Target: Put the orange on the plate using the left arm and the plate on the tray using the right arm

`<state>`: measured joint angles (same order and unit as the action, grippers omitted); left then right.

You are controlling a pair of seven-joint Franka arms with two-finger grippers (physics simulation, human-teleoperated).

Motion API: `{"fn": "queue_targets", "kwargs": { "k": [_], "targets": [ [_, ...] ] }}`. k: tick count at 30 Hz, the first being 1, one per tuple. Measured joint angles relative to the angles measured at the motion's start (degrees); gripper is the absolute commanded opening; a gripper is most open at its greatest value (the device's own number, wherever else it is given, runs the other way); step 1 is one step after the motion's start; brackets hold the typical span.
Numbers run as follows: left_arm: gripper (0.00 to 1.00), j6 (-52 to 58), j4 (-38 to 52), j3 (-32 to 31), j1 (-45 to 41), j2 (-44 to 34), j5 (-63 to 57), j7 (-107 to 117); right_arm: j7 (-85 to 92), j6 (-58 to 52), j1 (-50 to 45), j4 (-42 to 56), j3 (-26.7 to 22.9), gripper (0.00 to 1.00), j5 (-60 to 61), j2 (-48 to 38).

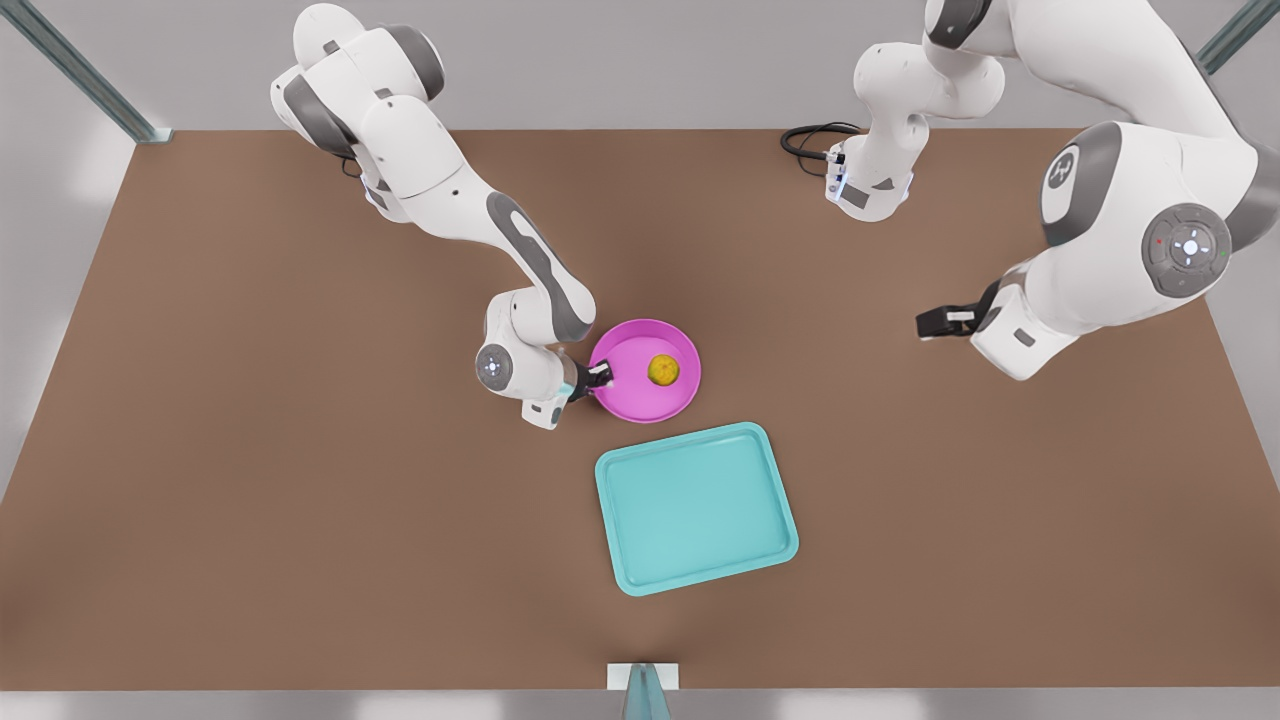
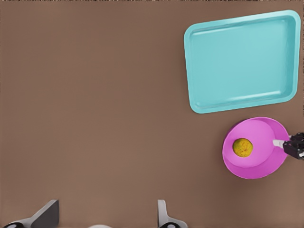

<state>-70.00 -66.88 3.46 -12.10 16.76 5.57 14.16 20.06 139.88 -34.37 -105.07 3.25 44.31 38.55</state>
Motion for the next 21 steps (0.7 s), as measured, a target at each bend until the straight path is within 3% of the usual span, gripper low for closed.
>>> {"fn": "queue_targets", "kwargs": {
  "k": [3, 6, 21],
  "targets": [
    [1.0, 0.58, 0.05, -0.04, -0.05, -0.29, 0.2, -0.03, 0.17, -0.07, 0.07, 0.24, 0.0, 0.27, 0.05, 0.0],
    [1.0, 1.88, 0.3, -0.34, -0.11, -0.56, 0.47, -0.07, 0.42, -0.14, 0.09, 0.35, 0.0, 0.22, 0.19, -0.01],
    [1.0, 3.5, 0.43, -0.65, -0.11, -0.44, 0.67, -0.29, 1.38, -2.21, 1.78, 2.34, 0.01, 0.21, 0.37, -1.09]
  ]
}}
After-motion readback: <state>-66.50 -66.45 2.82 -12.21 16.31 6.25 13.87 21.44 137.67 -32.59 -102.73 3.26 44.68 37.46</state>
